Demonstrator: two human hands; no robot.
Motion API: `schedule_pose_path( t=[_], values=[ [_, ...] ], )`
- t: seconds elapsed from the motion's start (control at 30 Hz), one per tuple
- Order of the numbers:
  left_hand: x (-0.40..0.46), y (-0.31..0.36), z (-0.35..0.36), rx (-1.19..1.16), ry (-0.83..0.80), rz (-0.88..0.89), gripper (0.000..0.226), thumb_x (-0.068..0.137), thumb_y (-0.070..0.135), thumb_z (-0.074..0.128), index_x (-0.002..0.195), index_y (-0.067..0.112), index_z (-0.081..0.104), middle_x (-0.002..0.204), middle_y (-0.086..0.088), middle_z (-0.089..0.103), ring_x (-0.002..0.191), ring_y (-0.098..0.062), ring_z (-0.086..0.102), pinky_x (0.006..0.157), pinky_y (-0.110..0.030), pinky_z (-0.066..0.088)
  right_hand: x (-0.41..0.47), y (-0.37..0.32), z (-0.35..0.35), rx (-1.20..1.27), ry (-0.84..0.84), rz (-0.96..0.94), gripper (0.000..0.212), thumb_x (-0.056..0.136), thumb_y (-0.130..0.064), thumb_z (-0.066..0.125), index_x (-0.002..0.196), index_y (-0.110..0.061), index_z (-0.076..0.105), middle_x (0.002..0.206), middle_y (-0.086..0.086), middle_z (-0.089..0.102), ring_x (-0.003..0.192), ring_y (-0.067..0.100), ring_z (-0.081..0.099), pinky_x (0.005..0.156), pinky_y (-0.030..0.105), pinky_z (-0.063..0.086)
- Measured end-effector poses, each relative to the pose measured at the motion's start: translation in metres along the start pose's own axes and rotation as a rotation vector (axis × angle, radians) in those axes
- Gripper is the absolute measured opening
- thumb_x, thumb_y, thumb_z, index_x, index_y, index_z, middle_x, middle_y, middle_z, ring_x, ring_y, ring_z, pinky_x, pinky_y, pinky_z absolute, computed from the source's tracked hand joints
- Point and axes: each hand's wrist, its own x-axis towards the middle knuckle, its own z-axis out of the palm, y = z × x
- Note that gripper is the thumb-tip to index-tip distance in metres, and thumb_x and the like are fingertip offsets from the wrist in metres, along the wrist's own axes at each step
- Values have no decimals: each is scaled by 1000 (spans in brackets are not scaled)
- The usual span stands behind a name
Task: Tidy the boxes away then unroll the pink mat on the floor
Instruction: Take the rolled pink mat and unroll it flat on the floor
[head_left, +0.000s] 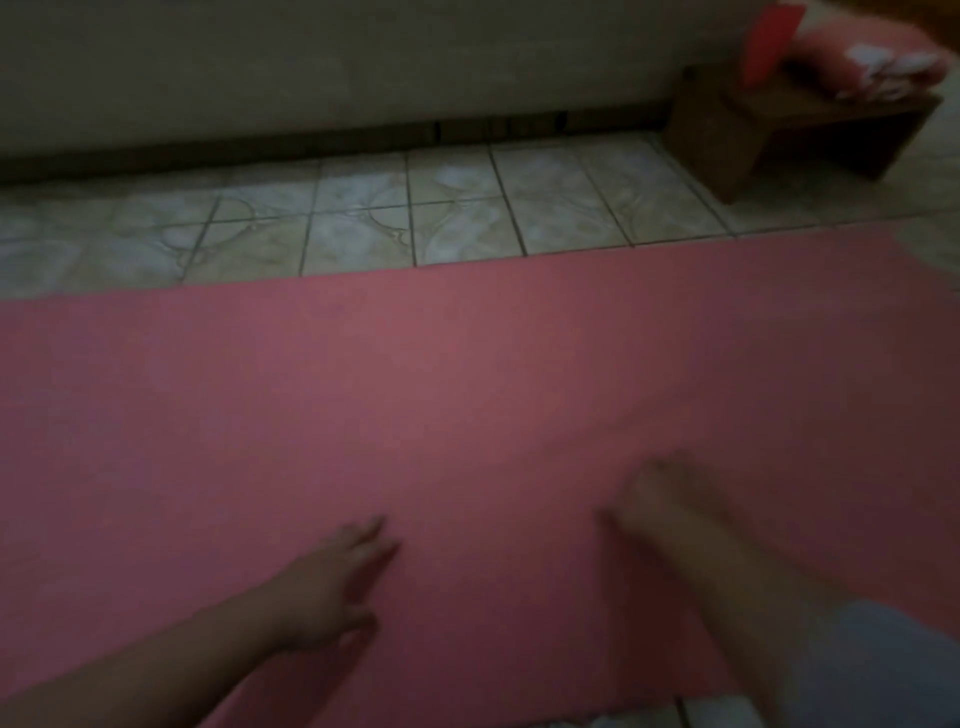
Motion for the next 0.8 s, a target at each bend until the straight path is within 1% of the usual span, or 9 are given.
schedule_pose_path(
  t=[0.07, 0.17, 0.27, 0.33, 0.4, 0.43, 0.6, 0.7, 0.8],
  values=[
    [-7, -27, 6, -72, 102, -112, 99, 79, 55, 63, 150, 29, -1, 158, -1, -17, 147, -23, -7, 117, -32, 5, -26, -53, 12, 102, -5, -173, 92, 70, -66, 63, 145, -23, 31, 158, 15, 13, 145, 36, 12, 115, 49, 22],
    [-12, -55, 10, -70, 158, -275, 114, 62, 73, 65, 147, 42, -4, 157, 1, -22, 146, -31, -10, 118, -48, 13, -58, -122, 26, 107, -49, -362, 112, 59, -71, 69, 148, -38, 11, 161, 3, -10, 146, 34, -11, 110, 64, 14],
    [-24, -79, 12, -158, 227, -500, 127, 40, 88, 61, 142, 55, -6, 157, -5, -23, 144, -41, -9, 115, -56, 14, -73, -151, 43, 111, -173, -309, 132, 45, -71, 77, 146, -50, -5, 155, -5, -31, 141, 32, -28, 100, 75, 8],
    [-32, -91, 22, -184, 298, -625, 134, 24, 101, 41, 137, 57, -16, 158, -7, -21, 143, -43, -5, 112, -59, 17, -75, -144, 55, 161, -239, -212, 140, 38, -72, 79, 142, -54, -14, 151, -8, -38, 141, 31, -29, 99, 78, 7],
    [-36, -93, 34, -136, 325, -627, 128, 23, 105, 18, 130, 56, -30, 158, -4, -19, 143, -43, -1, 112, -59, 17, -72, -123, 63, 86, -226, -218, 144, 32, -79, 74, 136, -57, -23, 144, -17, -44, 140, 27, -31, 97, 78, 4],
    [-35, -92, 38, -123, 330, -604, 123, 25, 105, 13, 126, 55, -34, 159, -2, -19, 143, -44, 0, 112, -59, 16, -70, -110, 66, 55, -207, -235, 144, 30, -83, 69, 135, -57, -25, 142, -20, -45, 140, 24, -31, 98, 78, 3],
    [-33, -87, 34, -81, 233, -568, 130, 21, 105, 12, 127, 45, -35, 158, -4, -20, 141, -50, 1, 115, -54, 14, -62, -76, 69, 81, -88, -232, 145, 16, -95, 50, 133, -58, -27, 140, -23, -43, 141, 17, -29, 106, 68, 1],
    [-33, -79, 32, -85, 212, -556, 136, 20, 104, 10, 134, 43, -30, 158, -4, -20, 140, -51, -1, 116, -53, 13, -60, -66, 66, 71, -76, -237, 142, 12, -98, 45, 123, -59, -35, 140, -26, -41, 142, 14, -26, 107, 67, 4],
    [-30, -63, 35, -85, 181, -548, 133, 23, 104, 14, 131, 43, -33, 157, -4, -23, 140, -52, -3, 116, -55, 12, -57, -50, 61, 48, -66, -232, 138, 10, -100, 40, 116, -60, -39, 138, -26, -43, 143, 14, -23, 108, 66, 7]
  ],
)
